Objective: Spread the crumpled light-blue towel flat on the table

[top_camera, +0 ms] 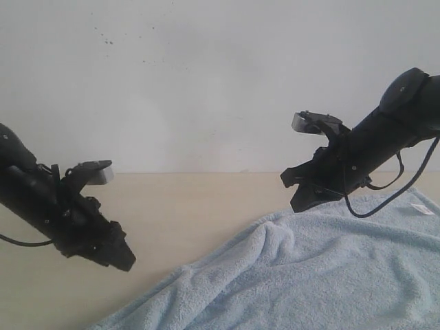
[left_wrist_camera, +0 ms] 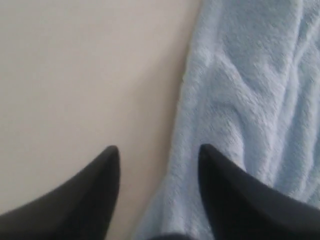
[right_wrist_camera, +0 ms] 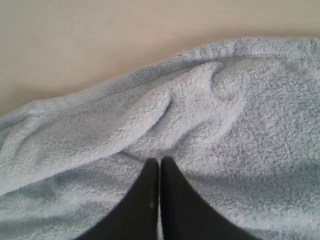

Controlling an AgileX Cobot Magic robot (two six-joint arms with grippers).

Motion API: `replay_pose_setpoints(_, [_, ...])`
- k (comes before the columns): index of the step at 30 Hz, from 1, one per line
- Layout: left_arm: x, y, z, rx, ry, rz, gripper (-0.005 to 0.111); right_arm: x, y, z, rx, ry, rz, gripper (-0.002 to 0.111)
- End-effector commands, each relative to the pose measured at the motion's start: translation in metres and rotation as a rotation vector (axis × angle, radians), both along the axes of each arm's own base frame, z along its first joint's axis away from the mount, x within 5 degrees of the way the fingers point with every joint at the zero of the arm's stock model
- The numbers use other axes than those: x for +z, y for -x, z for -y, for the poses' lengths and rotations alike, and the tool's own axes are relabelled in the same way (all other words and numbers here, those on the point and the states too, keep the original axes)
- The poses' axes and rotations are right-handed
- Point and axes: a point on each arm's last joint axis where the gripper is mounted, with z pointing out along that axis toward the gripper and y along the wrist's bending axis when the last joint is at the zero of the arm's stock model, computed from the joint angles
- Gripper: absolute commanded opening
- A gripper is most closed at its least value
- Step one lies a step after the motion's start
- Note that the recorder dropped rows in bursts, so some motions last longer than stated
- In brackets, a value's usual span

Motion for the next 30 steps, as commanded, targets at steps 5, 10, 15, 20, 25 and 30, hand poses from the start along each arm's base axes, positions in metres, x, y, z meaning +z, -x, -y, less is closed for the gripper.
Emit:
replay_pose_setpoints(5, [-0.003,0.025,-0.002,-0.015,-0.015,-0.263,0.066,0.004,0.004,-0.001,0.009,-0.005,-0.018,0.0])
replay_pose_setpoints(10, [-0.018,0.037,-0.005,-0.005,-0.031,-0.306,0.063,0.004,0.004,-0.001,0.006,-0.006,-0.02,0.0])
replay_pose_setpoints(15, [-0.02,0.037,-0.006,0.006,-0.038,-0.293,0.063,0.004,0.005,-0.001,0.011,-0.007,-0.026,0.0])
replay_pose_setpoints(20, [-0.022,0.036,-0.004,0.029,-0.027,-0.28,0.063,0.004,0.007,-0.002,0.012,-0.013,-0.047,0.0])
replay_pose_setpoints(25, [-0.035,0.045,-0.005,0.077,-0.002,-0.273,0.063,0.004,0.007,-0.002,0.007,-0.015,-0.05,0.0])
replay_pose_setpoints(30, [-0.036,0.046,-0.003,0.087,0.015,-0.282,0.063,0.004,0.007,-0.002,0.008,-0.015,-0.052,0.0])
